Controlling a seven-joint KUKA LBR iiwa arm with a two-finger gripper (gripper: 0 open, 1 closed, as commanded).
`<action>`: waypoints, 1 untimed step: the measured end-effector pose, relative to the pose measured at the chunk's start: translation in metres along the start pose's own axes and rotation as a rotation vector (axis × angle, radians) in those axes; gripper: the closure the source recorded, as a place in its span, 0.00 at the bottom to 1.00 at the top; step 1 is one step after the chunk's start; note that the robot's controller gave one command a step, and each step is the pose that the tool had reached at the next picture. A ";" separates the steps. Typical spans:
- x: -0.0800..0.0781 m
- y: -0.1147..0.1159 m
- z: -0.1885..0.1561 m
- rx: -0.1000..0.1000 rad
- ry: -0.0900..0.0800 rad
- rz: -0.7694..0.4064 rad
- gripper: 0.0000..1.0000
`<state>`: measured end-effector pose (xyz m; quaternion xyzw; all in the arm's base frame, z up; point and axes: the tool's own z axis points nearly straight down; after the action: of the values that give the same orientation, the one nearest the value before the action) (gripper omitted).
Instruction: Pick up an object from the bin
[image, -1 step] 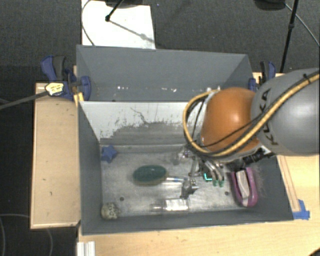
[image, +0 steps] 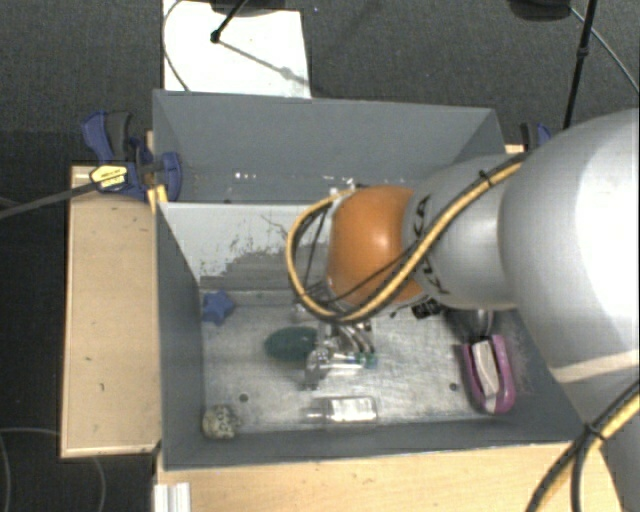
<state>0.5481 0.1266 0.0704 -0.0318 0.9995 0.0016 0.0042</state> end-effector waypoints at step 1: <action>0.000 -0.009 -0.031 0.002 0.002 0.078 0.00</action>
Offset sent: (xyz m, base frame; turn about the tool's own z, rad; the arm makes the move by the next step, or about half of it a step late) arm -0.0011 -0.0096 0.0296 0.0806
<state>0.5484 0.1172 0.1017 0.0070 1.0000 0.0009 0.0034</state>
